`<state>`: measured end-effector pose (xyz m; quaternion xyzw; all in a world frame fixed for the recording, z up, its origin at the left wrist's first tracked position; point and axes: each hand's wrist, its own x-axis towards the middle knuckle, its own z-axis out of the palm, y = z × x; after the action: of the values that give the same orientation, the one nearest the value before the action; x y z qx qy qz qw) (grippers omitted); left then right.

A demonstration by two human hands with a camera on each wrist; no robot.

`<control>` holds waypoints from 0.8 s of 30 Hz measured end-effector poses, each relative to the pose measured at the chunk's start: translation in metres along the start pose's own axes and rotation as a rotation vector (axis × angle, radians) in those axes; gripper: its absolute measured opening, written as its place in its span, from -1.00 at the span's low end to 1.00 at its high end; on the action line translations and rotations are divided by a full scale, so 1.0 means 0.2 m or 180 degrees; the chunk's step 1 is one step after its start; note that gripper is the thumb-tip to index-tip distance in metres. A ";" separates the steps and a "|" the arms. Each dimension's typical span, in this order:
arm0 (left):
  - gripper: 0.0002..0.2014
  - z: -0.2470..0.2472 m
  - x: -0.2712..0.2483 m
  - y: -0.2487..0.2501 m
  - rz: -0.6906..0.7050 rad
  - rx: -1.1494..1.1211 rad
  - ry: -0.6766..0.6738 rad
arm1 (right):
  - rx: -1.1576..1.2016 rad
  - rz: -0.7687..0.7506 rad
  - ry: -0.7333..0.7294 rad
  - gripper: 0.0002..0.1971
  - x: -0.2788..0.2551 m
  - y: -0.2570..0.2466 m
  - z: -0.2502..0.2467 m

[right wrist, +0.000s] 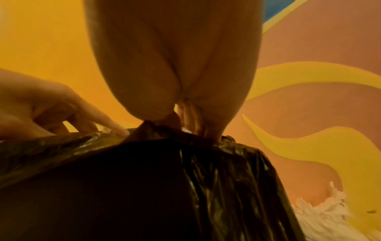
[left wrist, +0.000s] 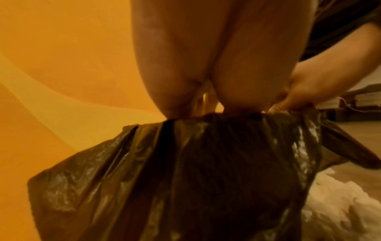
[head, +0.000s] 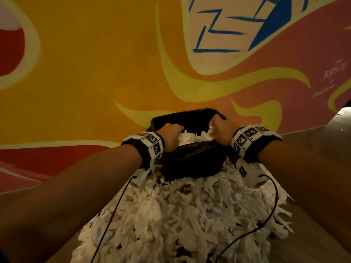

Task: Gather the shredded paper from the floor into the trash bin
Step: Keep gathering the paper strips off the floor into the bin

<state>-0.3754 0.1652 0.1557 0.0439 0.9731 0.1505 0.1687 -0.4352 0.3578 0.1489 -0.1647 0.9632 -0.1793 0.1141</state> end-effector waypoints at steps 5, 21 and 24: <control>-0.84 0.02 -0.01 -0.01 0.0281 0.0220 0.0769 | -0.0305 -0.0307 -0.0106 -0.85 0.03 0.00 -0.01; -0.54 0.07 0.06 0.17 -0.0289 -0.0132 -0.0665 | -0.0702 -0.0028 -0.0855 -0.63 0.08 -0.05 0.06; -0.47 0.11 0.06 0.15 -0.0332 -0.0204 -0.0449 | -0.1017 -0.0047 -0.1087 -0.66 0.05 -0.08 0.08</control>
<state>-0.3784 0.2017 0.1418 -0.0017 0.9545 0.1692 0.2457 -0.4359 0.3357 0.1390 -0.2156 0.9448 0.0052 0.2466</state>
